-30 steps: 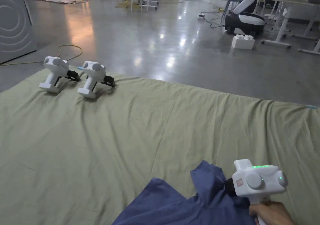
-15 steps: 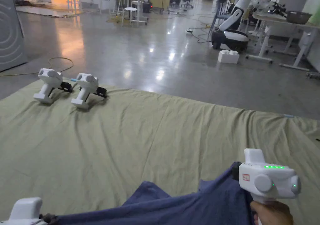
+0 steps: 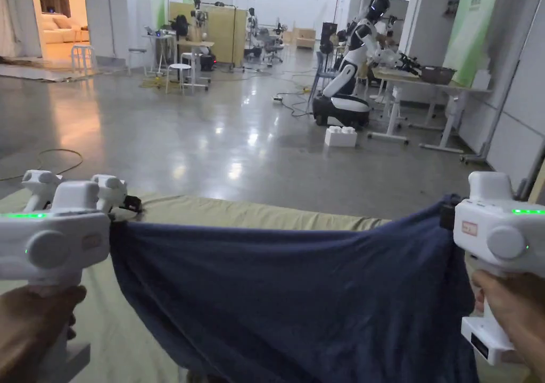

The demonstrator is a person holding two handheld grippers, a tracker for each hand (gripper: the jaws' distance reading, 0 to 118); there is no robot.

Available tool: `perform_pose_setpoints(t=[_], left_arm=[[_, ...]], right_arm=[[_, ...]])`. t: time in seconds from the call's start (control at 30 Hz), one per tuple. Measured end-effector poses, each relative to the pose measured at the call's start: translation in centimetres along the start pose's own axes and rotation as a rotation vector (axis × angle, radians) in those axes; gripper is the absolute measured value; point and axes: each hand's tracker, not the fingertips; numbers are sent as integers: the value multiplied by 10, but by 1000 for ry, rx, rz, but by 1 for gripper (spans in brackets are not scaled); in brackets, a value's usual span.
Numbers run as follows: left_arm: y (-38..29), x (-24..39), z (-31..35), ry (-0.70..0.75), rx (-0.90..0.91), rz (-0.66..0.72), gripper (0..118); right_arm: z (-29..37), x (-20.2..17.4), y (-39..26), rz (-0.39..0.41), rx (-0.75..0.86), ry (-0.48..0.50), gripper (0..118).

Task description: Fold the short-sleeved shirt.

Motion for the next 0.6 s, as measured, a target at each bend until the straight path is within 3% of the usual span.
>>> perform_pose_setpoints(t=[0.27,0.6], left_arm=[[114,44,-11,-33,70,-38,9],[194,56,-28,-3,134,-68,9]], right_arm=[[26,29,73,-31,111,-83,6],[9,40,128,-9,170,-135,6]])
